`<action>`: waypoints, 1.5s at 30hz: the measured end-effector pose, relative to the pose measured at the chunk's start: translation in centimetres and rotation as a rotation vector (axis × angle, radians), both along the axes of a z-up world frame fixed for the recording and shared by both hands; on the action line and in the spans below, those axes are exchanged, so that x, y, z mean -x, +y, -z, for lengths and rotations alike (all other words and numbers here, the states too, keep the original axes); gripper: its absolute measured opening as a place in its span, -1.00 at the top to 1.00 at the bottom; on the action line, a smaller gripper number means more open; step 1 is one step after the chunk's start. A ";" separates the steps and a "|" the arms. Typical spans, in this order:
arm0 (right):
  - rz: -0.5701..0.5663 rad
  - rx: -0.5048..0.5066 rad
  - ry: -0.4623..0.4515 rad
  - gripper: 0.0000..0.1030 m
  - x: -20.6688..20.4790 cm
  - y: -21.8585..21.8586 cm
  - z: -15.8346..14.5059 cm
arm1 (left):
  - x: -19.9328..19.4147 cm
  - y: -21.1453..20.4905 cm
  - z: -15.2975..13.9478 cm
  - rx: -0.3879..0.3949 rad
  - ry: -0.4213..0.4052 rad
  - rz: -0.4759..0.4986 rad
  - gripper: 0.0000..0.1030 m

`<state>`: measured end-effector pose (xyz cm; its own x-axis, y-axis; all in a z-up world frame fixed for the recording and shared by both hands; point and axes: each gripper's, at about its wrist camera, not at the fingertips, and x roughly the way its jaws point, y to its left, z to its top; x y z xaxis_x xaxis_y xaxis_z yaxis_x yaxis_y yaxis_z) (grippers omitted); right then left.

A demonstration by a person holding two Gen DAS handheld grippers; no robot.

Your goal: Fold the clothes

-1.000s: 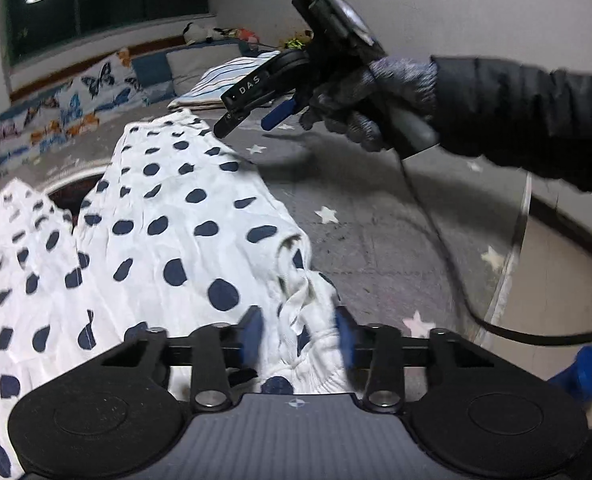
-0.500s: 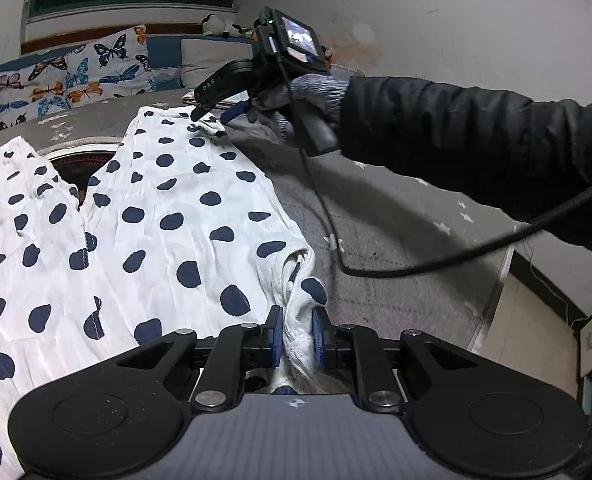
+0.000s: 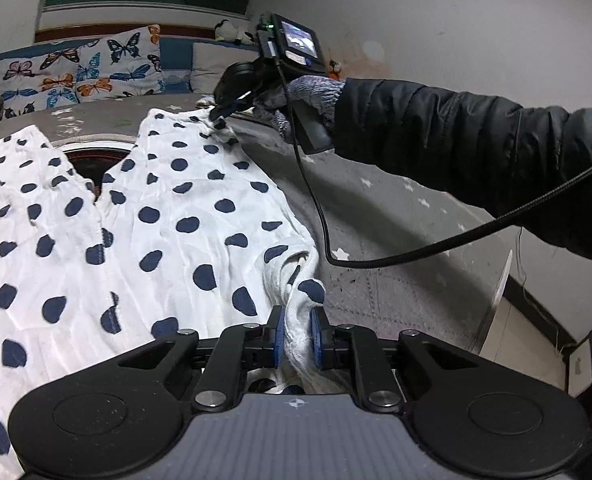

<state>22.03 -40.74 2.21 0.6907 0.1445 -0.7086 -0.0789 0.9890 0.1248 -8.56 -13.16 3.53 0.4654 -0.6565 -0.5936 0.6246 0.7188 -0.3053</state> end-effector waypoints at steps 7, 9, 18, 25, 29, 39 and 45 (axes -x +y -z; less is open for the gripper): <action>0.011 -0.012 -0.054 0.96 -0.2 1.6 -4.4 | 1.3 3.3 -1.0 0.067 -0.008 -0.084 0.77; -0.001 -0.005 -0.071 0.96 -0.3 2.8 -5.7 | 1.6 4.5 -1.3 0.088 -0.008 -0.114 0.78; -0.086 0.017 -0.126 0.96 -1.6 11.7 -9.4 | 3.5 10.5 -2.1 0.173 0.009 -0.268 0.79; -0.174 0.034 -0.123 0.96 -2.9 20.1 -8.9 | 5.1 14.7 -3.0 0.223 0.002 -0.379 0.80; -0.219 0.043 -0.113 0.96 -3.6 24.7 -8.1 | 5.9 16.5 -2.9 0.239 0.014 -0.434 0.80; -0.303 0.031 -0.080 0.96 -4.1 32.8 -5.5 | 7.1 19.0 -1.9 0.268 0.063 -0.516 0.80; -0.336 -0.007 -0.058 0.96 -4.1 35.1 -4.1 | 8.0 19.2 -1.9 0.277 0.078 -0.544 0.80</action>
